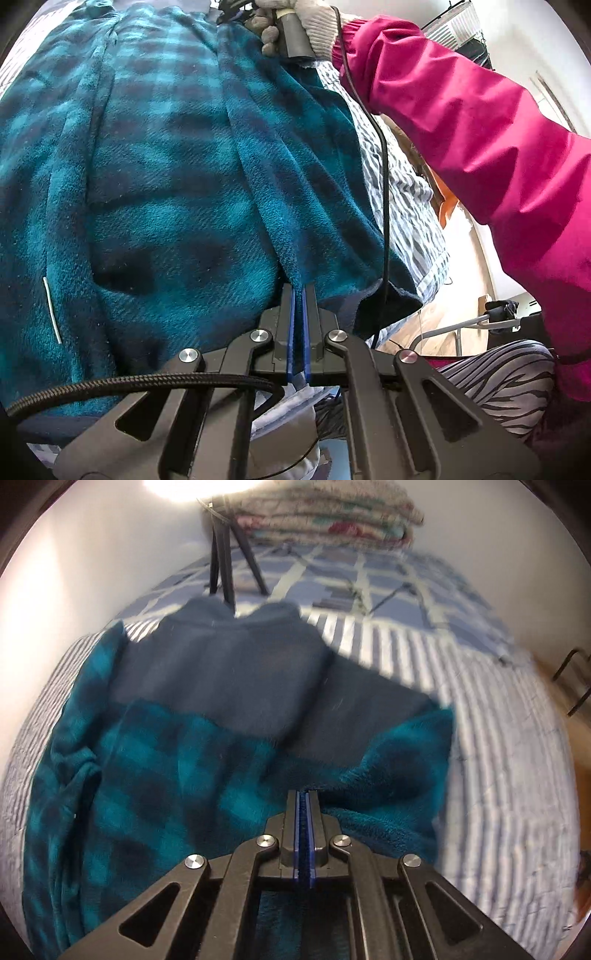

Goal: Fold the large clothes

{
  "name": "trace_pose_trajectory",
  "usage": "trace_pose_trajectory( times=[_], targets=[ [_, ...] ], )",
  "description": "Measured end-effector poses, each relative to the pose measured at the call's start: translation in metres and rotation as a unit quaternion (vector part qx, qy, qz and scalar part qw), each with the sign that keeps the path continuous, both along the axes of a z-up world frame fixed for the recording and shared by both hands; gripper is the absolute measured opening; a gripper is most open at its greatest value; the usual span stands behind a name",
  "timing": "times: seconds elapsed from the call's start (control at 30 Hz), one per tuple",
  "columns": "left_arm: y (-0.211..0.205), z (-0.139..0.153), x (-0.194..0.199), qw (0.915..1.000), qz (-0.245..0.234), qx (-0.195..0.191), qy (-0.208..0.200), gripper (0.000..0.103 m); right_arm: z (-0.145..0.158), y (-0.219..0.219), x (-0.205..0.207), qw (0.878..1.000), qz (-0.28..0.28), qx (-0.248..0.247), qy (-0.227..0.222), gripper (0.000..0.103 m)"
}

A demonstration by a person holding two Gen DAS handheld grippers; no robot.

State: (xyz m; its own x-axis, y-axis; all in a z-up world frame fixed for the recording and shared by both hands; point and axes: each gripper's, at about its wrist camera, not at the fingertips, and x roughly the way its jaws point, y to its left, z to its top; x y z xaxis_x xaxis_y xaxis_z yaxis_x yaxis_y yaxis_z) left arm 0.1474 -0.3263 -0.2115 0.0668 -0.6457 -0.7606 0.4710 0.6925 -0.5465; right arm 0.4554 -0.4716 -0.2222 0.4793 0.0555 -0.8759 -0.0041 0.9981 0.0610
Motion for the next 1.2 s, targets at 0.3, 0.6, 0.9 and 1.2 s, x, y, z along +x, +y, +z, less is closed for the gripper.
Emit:
trace_pose_trajectory(
  times=[0.3,0.6,0.9,1.2],
  targets=[
    [-0.004,0.011,-0.013,0.9998,-0.003,0.007,-0.017,0.001,0.099,-0.051,-0.083,0.992,-0.02,0.095,-0.08,0.028],
    [0.012,0.011,-0.001,0.9993,0.023,-0.028,0.012,0.039,0.112,-0.059,-0.256,0.994,-0.015,0.102,-0.038,0.03],
    [-0.002,0.021,-0.001,0.998,0.034,-0.054,-0.005,0.039,0.065,-0.042,-0.339,0.993,-0.024,0.117,0.013,0.036],
    [-0.038,-0.007,-0.007,0.9998,-0.009,-0.015,0.013,0.039,0.065,-0.048,-0.286,0.996,-0.033,0.081,-0.017,0.036]
  ],
)
